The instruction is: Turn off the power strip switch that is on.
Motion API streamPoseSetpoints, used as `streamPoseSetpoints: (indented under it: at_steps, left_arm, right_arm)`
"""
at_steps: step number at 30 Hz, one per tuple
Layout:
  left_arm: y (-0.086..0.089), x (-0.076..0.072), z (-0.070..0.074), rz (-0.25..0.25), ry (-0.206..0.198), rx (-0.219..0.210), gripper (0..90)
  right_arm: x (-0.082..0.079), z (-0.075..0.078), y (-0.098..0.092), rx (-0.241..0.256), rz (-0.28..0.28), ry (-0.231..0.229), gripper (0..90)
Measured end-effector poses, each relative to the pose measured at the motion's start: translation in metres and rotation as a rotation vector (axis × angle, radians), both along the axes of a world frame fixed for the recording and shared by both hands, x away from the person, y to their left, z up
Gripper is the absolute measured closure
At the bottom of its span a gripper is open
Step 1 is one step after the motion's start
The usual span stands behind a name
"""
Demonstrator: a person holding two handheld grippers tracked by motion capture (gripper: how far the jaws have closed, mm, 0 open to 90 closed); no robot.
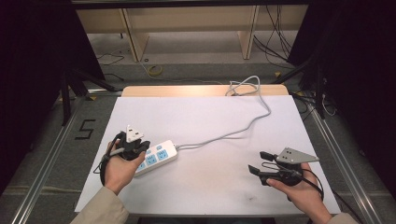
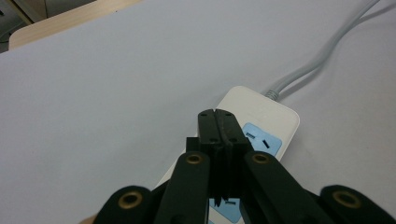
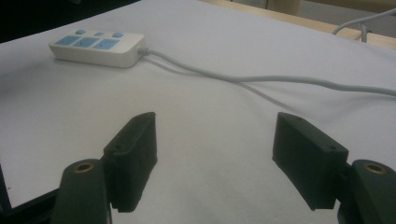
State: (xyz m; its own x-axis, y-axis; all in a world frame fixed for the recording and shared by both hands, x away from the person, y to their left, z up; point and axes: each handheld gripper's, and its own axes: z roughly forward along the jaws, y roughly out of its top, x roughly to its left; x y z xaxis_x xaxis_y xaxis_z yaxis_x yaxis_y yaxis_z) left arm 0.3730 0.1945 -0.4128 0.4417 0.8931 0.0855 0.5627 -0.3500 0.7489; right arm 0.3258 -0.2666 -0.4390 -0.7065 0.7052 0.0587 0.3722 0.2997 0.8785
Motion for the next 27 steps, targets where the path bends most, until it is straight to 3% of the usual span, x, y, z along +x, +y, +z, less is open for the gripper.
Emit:
streamPoseSetpoints:
  at_steps: [12, 27]
  left_arm:
    - [0.007, 0.01, 0.001, 0.027, 0.021, -0.006, 90.0]
    - [0.009, 0.02, -0.002, 0.03, 0.059, 0.024, 90.0]
  right_arm:
    - [0.001, -0.001, -0.001, -0.007, -0.003, 0.008, 31.0]
    - [0.001, -0.001, -0.001, -0.01, -0.001, 0.007, 31.1]
